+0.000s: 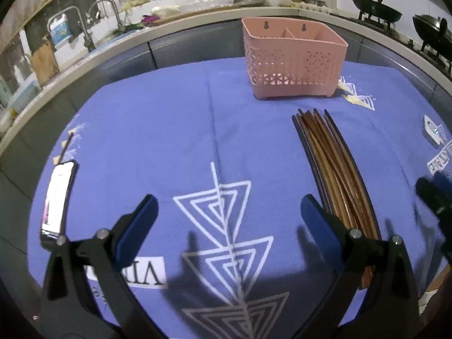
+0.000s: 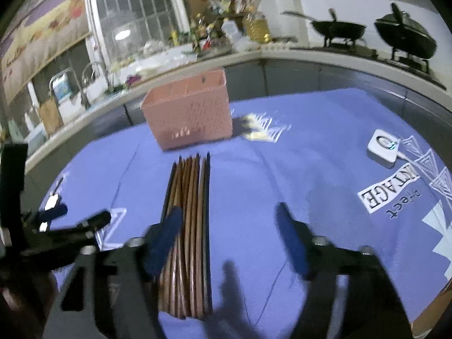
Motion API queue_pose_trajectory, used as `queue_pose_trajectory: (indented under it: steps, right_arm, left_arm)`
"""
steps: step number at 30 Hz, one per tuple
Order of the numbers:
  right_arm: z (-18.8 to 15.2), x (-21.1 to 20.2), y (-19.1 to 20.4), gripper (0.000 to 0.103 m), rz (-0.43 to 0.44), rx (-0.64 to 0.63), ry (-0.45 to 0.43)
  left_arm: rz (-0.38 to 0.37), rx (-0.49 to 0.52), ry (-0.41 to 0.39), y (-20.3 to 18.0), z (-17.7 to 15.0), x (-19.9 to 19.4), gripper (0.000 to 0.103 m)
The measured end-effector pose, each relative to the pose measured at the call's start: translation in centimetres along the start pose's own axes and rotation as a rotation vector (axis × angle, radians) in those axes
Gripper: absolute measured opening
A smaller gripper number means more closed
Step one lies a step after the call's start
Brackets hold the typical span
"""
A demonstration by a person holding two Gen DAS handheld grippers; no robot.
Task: Organize utensils
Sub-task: 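Move both grippers toward the bundle of brown chopsticks, then pinch one chopstick with the left gripper while the right gripper pinches another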
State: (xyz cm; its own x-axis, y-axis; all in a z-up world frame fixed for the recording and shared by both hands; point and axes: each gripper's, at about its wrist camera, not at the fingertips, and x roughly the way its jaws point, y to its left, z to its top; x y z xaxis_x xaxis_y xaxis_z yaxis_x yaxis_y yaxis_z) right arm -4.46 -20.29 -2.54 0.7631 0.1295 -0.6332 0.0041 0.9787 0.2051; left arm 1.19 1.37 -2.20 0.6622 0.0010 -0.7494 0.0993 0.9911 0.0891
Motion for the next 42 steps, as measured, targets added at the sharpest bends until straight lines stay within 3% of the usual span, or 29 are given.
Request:
queue_pose_trajectory:
  steps: [3, 5, 10, 15, 21, 33, 42]
  right_arm:
    - [-0.9, 1.2, 0.2, 0.034, -0.003, -0.034, 0.057]
    - [-1.4, 1.8, 0.6, 0.030, 0.001, -0.062, 0.088]
    - [-2.5, 2.9, 1.3, 0.028, 0.026, -0.113, 0.142]
    - [-3.1, 3.2, 1.9, 0.028, 0.001, -0.174, 0.158]
    - [-2.7, 3.4, 1.8, 0.028, 0.011, -0.178, 0.165]
    - [-2.6, 3.5, 1.8, 0.028, 0.013, -0.155, 0.163]
    - [-2.8, 4.0, 2.2, 0.028, 0.009, -0.177, 0.167]
  left_arm:
    - [-0.082, 0.000, 0.024, -0.2, 0.0, 0.6, 0.083]
    - [-0.120, 0.009, 0.043, -0.7, 0.0, 1.1, 0.077]
    - [-0.205, 0.057, 0.086, -2.9, 0.0, 2.2, 0.061]
    - [-0.192, 0.107, 0.109, -4.7, -0.2, 3.5, 0.052]
    - [-0.154, 0.128, 0.122, -5.2, -0.5, 4.2, 0.051]
    - [-0.150, 0.115, 0.127, -5.1, -0.3, 4.3, 0.051]
    - [-0.223, 0.099, 0.135, -4.9, 0.1, 3.4, 0.051]
